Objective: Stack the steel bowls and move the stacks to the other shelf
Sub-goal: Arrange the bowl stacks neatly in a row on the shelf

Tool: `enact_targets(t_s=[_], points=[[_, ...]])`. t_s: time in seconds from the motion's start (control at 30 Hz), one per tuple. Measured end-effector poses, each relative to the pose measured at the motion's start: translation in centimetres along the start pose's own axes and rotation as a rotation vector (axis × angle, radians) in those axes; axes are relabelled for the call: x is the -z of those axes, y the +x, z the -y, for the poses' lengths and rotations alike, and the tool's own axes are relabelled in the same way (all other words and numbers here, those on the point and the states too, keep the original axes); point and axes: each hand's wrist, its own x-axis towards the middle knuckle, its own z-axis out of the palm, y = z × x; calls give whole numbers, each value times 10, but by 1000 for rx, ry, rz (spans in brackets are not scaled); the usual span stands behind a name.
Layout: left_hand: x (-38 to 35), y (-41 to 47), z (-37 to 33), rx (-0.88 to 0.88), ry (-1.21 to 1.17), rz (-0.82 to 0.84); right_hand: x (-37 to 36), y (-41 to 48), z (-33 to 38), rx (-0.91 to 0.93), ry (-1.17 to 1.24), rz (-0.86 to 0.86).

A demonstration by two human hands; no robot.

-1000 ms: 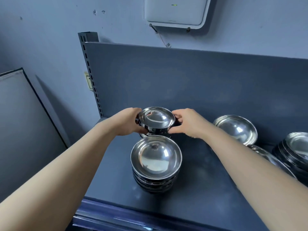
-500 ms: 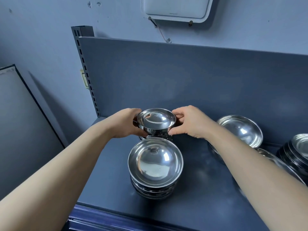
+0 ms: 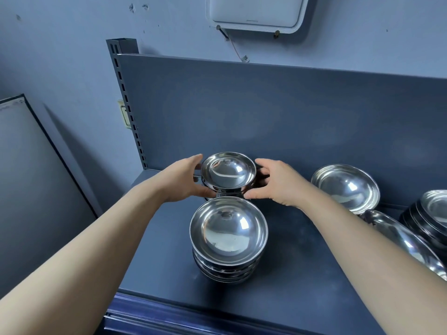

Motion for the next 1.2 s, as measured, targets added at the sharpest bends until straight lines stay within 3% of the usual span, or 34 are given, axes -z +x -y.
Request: enact_targets(t_s=[0.1, 0.5, 0.7, 0.8, 0.97, 1.2], points=[[-3, 0, 6, 26, 29, 29, -7, 2, -10, -4, 20, 41], [1, 5, 11, 79, 4, 2, -24, 13, -15, 17, 15, -59], [9, -44, -17, 50, 216, -105, -4, -26, -10, 26, -153, -28], [7, -86, -25, 20, 160, -105, 7, -64, -11, 63, -275, 16], [-12, -127, -22, 35, 71, 55, -6, -112, -7, 76, -232, 165], [-22, -130, -18, 13, -74, 39, -41, -107, -1, 111, -22, 75]])
